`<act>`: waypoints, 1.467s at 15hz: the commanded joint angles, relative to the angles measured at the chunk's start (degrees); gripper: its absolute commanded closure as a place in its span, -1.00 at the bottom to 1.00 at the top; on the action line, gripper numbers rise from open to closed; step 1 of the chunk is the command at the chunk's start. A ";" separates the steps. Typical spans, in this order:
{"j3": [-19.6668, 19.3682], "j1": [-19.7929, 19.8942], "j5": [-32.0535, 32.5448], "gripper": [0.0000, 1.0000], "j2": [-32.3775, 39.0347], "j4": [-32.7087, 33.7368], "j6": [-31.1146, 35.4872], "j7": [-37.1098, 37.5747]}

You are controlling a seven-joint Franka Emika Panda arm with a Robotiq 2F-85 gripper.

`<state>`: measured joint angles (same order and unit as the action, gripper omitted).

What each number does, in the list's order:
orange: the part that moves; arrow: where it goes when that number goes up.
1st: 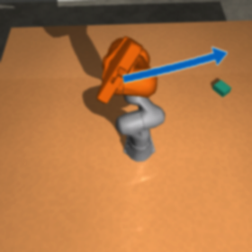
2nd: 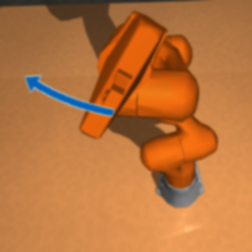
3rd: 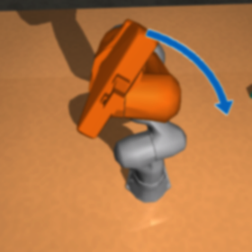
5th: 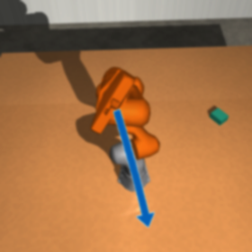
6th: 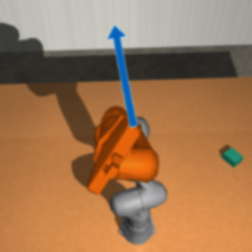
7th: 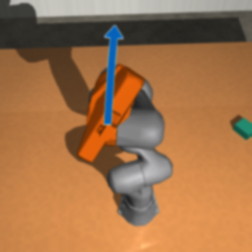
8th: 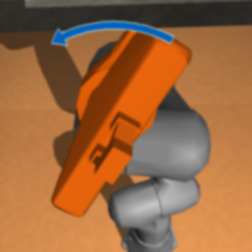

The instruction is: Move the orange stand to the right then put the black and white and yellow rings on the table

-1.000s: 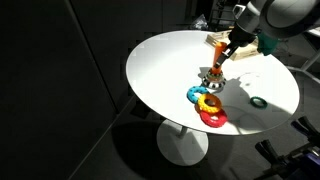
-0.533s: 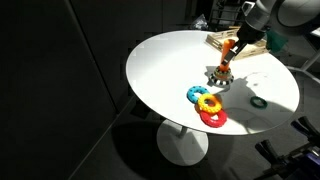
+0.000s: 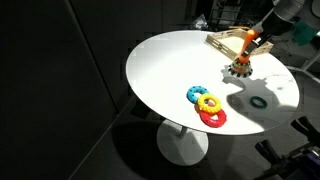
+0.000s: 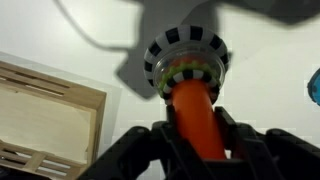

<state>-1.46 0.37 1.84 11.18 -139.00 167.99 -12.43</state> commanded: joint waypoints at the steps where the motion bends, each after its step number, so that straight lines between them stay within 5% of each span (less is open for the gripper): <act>1: -0.82 1.92 0.69 0.65 -2.24 -3.06 3.82 1.80; 12: 5.58 7.88 -14.04 0.65 -2.81 -7.64 9.22 0.19; 22: 5.43 8.27 -14.80 0.65 -2.36 -10.69 9.21 0.15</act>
<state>3.13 7.73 -11.93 10.18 -148.01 176.61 -11.50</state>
